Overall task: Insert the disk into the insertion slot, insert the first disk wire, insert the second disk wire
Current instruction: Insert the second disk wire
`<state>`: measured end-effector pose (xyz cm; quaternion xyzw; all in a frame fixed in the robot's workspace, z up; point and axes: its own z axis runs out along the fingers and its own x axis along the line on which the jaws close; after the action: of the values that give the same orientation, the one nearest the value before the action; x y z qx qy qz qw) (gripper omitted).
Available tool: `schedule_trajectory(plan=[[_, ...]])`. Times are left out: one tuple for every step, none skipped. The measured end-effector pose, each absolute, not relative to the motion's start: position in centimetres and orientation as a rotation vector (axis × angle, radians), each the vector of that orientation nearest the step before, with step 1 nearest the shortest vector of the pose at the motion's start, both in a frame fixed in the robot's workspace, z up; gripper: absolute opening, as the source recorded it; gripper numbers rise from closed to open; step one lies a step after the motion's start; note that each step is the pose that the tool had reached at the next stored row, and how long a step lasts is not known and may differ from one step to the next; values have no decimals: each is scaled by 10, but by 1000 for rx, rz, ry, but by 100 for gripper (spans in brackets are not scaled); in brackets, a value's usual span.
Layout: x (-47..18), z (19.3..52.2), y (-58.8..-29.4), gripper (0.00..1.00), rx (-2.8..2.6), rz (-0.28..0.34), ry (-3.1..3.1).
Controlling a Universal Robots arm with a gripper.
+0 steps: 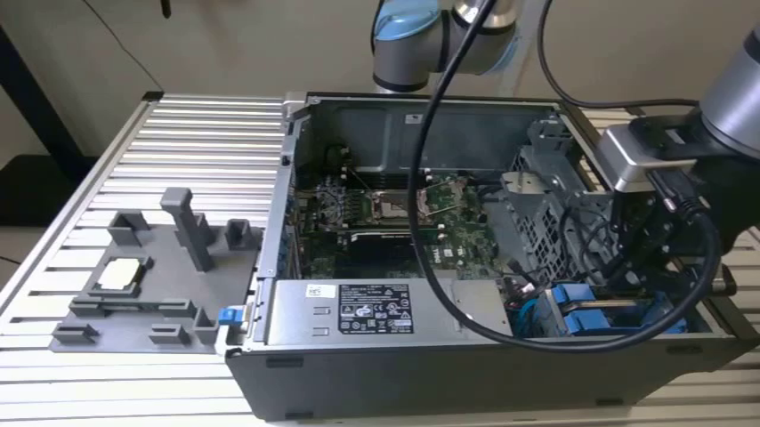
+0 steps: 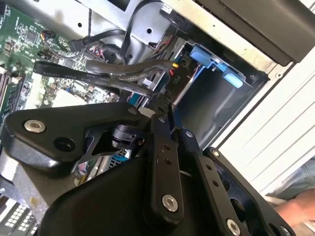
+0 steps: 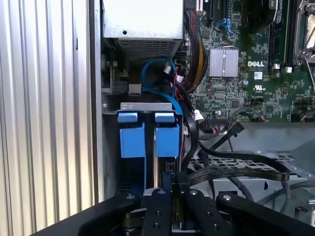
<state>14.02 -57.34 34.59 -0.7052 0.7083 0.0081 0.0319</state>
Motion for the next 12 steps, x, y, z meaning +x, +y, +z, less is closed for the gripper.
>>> schedule_trajectory(plan=[[141, 346, -573, 16, -2168, 25, 2184], [141, 345, -573, 16, -2165, 25, 2187], [141, 345, -573, 16, -2164, 25, 2189], [141, 345, -573, 16, -2163, 25, 2190], [141, 344, -573, 16, -2162, 25, 2190], [141, 344, -573, 16, -2161, 25, 2191], [141, 344, -572, 16, -2161, 25, 2192], [141, 344, -572, 16, -2160, 25, 2192], [141, 343, -572, 16, -2159, 25, 2193], [141, 343, -572, 16, -2159, 25, 2193], [141, 343, -572, 16, -2159, 24, 2193], [141, 343, -572, 16, -2159, 24, 2193]])
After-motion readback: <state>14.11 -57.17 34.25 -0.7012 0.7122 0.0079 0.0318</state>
